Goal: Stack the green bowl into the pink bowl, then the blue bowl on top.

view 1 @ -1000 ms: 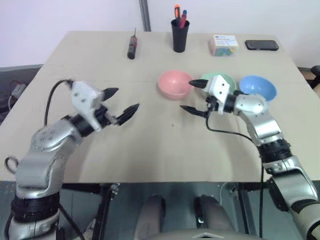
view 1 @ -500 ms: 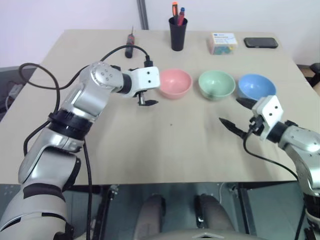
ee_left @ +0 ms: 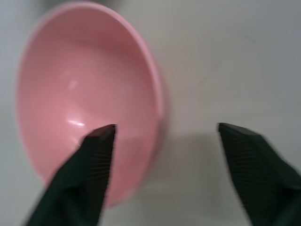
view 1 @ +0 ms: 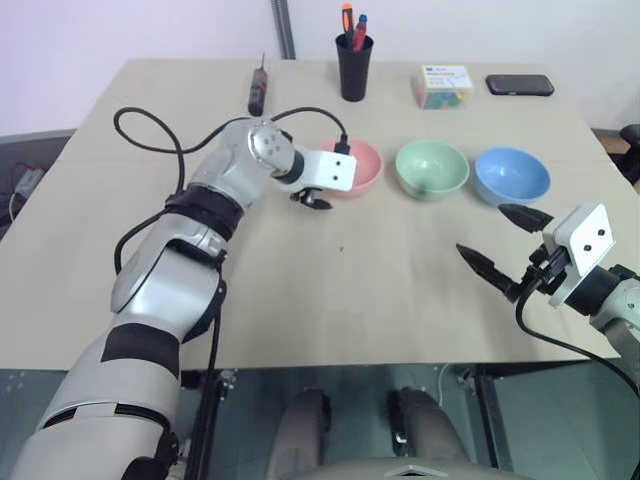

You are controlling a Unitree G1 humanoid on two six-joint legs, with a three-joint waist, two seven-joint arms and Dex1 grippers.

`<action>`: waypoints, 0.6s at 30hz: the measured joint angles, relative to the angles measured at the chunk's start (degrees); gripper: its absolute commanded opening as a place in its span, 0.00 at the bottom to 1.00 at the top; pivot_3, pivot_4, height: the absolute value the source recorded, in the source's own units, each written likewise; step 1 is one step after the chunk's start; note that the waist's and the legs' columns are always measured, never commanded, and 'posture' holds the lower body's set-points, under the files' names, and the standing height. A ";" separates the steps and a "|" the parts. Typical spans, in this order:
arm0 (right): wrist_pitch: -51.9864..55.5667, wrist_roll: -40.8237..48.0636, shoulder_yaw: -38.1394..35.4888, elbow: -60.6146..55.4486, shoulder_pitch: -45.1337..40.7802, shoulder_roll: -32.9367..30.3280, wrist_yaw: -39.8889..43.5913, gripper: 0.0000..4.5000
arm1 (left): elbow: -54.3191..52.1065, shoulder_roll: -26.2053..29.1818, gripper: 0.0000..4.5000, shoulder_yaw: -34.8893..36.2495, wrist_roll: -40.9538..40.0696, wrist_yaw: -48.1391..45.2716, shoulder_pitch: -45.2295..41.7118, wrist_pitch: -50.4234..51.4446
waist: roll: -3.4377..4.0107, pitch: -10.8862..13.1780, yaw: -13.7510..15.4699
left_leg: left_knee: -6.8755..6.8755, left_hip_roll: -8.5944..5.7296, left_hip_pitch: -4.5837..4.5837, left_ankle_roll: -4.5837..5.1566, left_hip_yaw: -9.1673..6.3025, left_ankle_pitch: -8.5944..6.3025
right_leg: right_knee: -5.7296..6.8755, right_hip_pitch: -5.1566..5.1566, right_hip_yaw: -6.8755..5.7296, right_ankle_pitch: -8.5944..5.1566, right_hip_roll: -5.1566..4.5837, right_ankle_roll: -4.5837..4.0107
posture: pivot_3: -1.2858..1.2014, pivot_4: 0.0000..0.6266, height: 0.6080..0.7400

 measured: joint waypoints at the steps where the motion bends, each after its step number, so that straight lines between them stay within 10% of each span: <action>1: -0.12 0.05 0.08 0.00 -0.04 -0.02 -0.08 1.00 | 0.56 -0.39 0.33 0.04 0.24 0.03 -0.12 -0.50 | 0.00 0.00 0.04 | 0.01 0.00 0.00 0.00 -0.02 0.00 | 0.00 0.00 -0.01 0.00 0.00 0.00 | 0.52 0.24 1.00; 5: -0.47 0.08 0.30 0.01 -0.35 -0.13 -0.80 1.00 | 2.14 -1.97 0.01 0.18 1.18 0.10 -0.51 -1.90 | 0.00 0.00 0.07 | 0.03 -0.01 0.01 0.00 -0.06 0.00 | 0.01 0.05 -0.05 0.00 -0.01 0.00 | 0.52 0.24 1.00; 12: -1.13 -0.22 0.80 0.02 -0.30 -0.49 -1.17 1.00 | 2.44 -2.50 0.01 1.38 0.50 -3.21 -0.59 -3.55 | 0.00 0.00 0.02 | 0.04 -0.01 0.01 0.00 -0.08 0.00 | 0.03 0.05 -0.07 0.00 -0.01 0.00 | 0.52 0.24 1.00; 18: -1.77 -0.51 1.03 0.07 0.44 -0.58 -1.29 1.00 | -19.26 4.86 0.01 4.72 -8.63 -18.91 8.05 -0.27 | 0.02 -0.01 -0.40 | 0.01 0.04 0.06 -0.02 -0.06 0.01 | 0.07 0.04 -0.03 0.00 -0.01 -0.01 | 0.52 0.24 1.00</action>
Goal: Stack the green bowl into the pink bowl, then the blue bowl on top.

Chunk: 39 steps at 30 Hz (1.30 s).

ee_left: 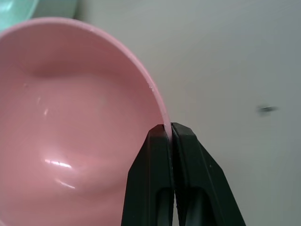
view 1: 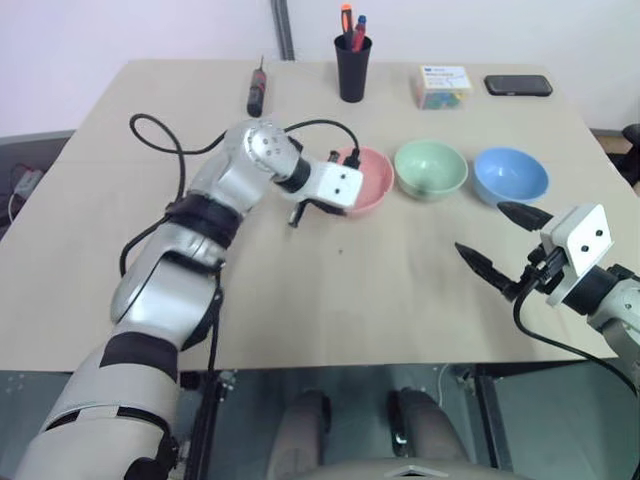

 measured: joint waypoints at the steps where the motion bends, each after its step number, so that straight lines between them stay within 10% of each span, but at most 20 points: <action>1: -0.03 -0.02 0.00 -0.01 0.08 -0.01 -0.02 1.00 | -2.99 1.07 0.01 0.31 -0.87 -1.44 1.40 0.73 | 0.00 0.00 0.04 | 0.01 0.00 0.01 0.00 0.00 0.00 | 0.01 0.00 0.00 0.00 0.00 0.00 | 0.52 0.24 1.00; 7: -0.53 -0.57 0.67 0.16 -0.14 -0.02 -0.43 1.00 | -19.95 6.51 0.01 0.82 -2.84 -4.89 11.28 6.16 | -0.01 -0.03 0.67 | 0.16 -0.02 0.05 0.01 -0.16 0.00 | 0.03 0.21 -0.16 0.00 -0.02 0.00 | 0.52 0.24 1.00; 18: -1.94 -1.64 3.22 3.21 -1.38 -1.44 0.92 1.00 | -29.04 4.51 0.98 3.93 -6.88 -1.09 13.63 16.51 | 0.00 -0.04 0.17 | 0.22 -0.03 0.06 0.01 -0.21 0.00 | 0.06 0.24 -0.20 0.00 -0.01 0.00 | 0.52 0.24 1.00; 25: -7.27 -7.87 10.46 15.52 -9.39 -4.50 3.95 1.00 | -41.62 6.52 0.98 17.82 -18.75 4.27 18.23 38.14 | 0.02 -0.05 -0.08 | 0.22 0.00 0.09 0.01 -0.19 0.00 | 0.07 0.23 -0.17 0.00 -0.01 0.00 | 0.52 0.24 1.00; 30: -15.94 -16.65 20.71 34.47 -24.05 -4.09 7.92 1.00 | -52.29 4.07 0.98 37.20 -29.32 14.73 36.73 42.80 | 0.08 -0.08 -1.41 | 0.18 0.05 0.19 0.00 -0.15 0.00 | 0.06 0.22 -0.10 0.01 -0.02 -0.01 | 0.52 0.24 1.00; 39: -32.41 -27.68 31.73 68.67 -44.93 4.28 13.47 1.00 | -62.64 1.42 0.98 48.21 -41.10 25.58 55.89 47.64 | 0.01 -0.07 0.24 | 0.17 -0.05 0.07 -0.04 -0.19 0.02 | -0.02 0.23 -0.23 0.02 -0.17 -0.02 | 0.52 0.24 1.00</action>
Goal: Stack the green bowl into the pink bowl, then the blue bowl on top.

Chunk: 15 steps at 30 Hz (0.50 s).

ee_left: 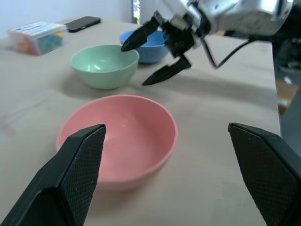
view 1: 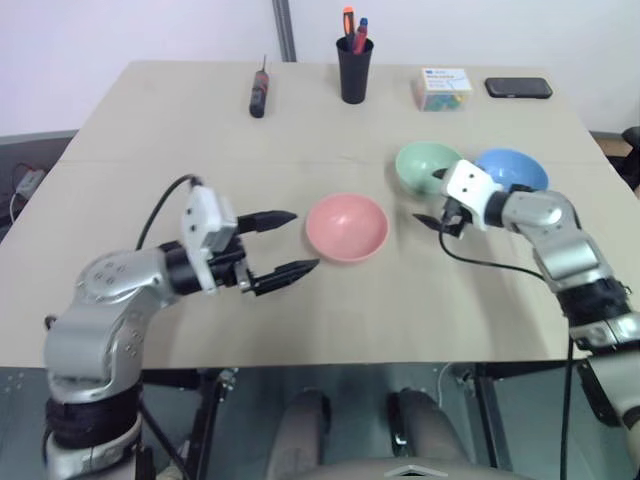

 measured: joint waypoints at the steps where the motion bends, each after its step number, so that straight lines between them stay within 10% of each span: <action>1: -0.35 -0.18 0.01 1.08 -0.37 0.17 0.18 0.94 | -0.26 0.11 0.99 0.15 0.00 0.58 0.28 -0.08 | 0.00 0.00 0.10 | 0.00 0.00 0.00 0.00 0.00 0.00 | 0.00 0.00 0.00 0.00 0.00 0.00 | 0.52 0.24 1.00; 10: -7.50 -2.45 0.40 15.64 -5.83 1.90 2.61 0.20 | -4.80 2.57 1.00 4.69 -6.76 6.74 4.93 0.65 | 0.02 0.00 -0.20 | -0.06 0.01 0.08 -0.02 -0.01 0.01 | 0.05 -0.01 0.07 0.00 -0.01 -0.01 | 0.52 0.24 1.00; 15: -9.80 -2.86 0.34 16.17 -6.88 2.46 2.90 0.02 | -4.73 2.85 1.00 4.28 -7.78 9.67 4.90 0.50 | 0.03 0.01 -0.25 | -0.08 0.01 0.08 -0.03 0.00 0.01 | 0.05 -0.02 0.07 0.00 0.00 -0.01 | 0.52 0.24 1.00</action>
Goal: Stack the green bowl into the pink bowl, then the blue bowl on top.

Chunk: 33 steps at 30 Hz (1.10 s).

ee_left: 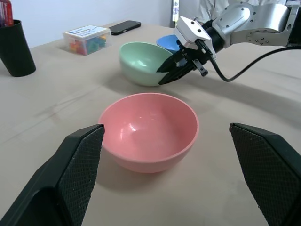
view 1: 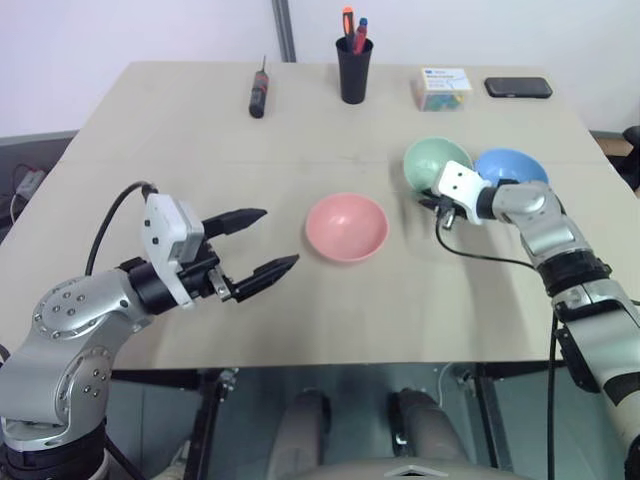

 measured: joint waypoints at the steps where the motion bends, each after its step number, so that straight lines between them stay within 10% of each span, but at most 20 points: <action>1: -0.02 0.80 -0.61 -2.11 0.23 -0.15 1.39 0.02 | 0.28 0.03 1.00 -0.31 0.03 0.50 -0.01 -0.44 | 0.02 0.01 0.01 | 0.00 0.00 -0.01 0.00 0.00 0.00 | 0.00 -0.02 0.01 0.00 0.00 0.00 | 0.52 0.24 1.00; 9: 19.71 19.63 -5.51 -46.46 10.20 -3.41 11.26 0.02 | 5.30 0.01 1.00 -1.81 0.24 1.92 -0.13 -3.85 | 0.03 0.01 0.33 | -0.10 0.04 -0.04 0.05 -0.26 -0.03 | -0.02 -0.05 -0.02 0.00 -0.01 0.00 | 0.52 0.24 1.00; 18: 29.93 17.21 4.71 -56.31 15.15 3.40 5.59 0.02 | 9.77 1.88 1.00 -2.34 0.22 0.53 -0.43 -6.72 | 0.02 0.00 0.12 | -0.11 0.03 0.25 0.04 -0.08 -0.02 | 0.06 0.13 0.05 0.00 0.05 -0.01 | 0.52 0.24 1.00; 28: 31.44 13.65 4.88 -51.62 13.33 3.05 4.82 0.78 | 9.10 2.38 1.00 -2.44 -1.20 0.85 1.57 -7.19 | 0.02 0.00 0.33 | -0.11 0.02 0.09 0.04 -0.05 -0.02 | -0.02 0.04 -0.03 0.00 0.03 -0.01 | 0.52 0.24 1.00; 33: 39.57 20.63 -8.76 -58.40 15.61 -0.05 0.93 0.78 | 8.90 2.66 1.00 -2.90 -2.53 0.51 0.36 -7.38 | 0.01 -0.01 0.62 | -0.10 0.00 0.03 0.04 -0.10 -0.03 | -0.05 0.05 -0.12 0.00 0.00 -0.01 | 0.52 0.24 1.00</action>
